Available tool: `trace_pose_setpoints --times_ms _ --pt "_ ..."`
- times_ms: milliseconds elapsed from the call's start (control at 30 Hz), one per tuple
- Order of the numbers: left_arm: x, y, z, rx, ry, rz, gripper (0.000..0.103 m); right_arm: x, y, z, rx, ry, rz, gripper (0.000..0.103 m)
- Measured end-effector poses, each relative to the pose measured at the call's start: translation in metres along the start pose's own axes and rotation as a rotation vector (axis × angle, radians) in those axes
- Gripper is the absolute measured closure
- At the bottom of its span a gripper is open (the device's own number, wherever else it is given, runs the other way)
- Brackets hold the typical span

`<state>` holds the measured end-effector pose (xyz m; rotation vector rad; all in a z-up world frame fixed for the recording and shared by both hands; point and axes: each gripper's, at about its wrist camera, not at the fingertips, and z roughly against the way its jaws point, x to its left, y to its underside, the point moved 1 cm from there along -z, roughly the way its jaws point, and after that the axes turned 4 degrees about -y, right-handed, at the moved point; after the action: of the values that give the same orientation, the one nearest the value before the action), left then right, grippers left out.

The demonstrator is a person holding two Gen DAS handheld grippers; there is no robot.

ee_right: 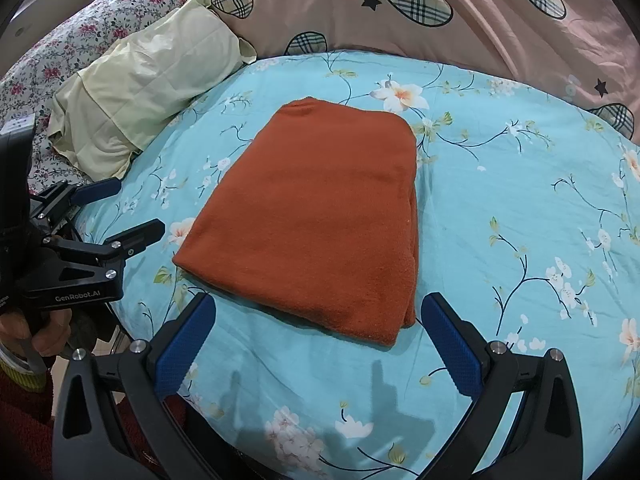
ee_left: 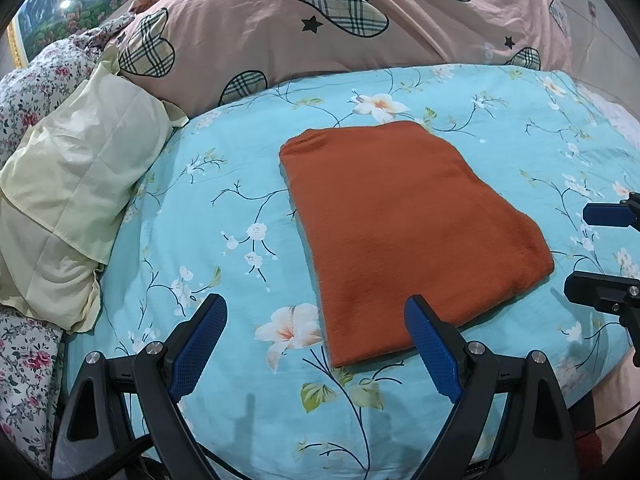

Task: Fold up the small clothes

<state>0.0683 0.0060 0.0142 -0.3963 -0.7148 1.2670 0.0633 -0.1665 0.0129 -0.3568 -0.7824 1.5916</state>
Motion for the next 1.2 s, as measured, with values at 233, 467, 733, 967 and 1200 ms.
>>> trace_pose_setpoints --times_ms 233,467,733,967,1200 --pt "0.0 -0.002 0.0 -0.001 0.003 -0.006 0.012 -0.003 -0.001 -0.001 0.002 -0.001 0.0 0.001" --pt "0.001 -0.004 -0.002 -0.005 0.01 -0.016 0.012 -0.004 -0.002 -0.001 0.003 -0.002 0.001 0.001" --pt "0.001 -0.006 -0.004 -0.006 0.012 -0.022 0.012 -0.005 -0.004 -0.001 0.004 0.002 -0.001 0.001" --pt "0.002 -0.011 -0.011 -0.006 0.005 -0.028 0.012 -0.014 -0.012 -0.006 0.002 0.001 -0.002 0.001" --pt "0.009 -0.023 -0.026 -0.002 -0.008 -0.018 0.012 -0.032 -0.024 -0.024 0.019 0.015 -0.032 0.001"
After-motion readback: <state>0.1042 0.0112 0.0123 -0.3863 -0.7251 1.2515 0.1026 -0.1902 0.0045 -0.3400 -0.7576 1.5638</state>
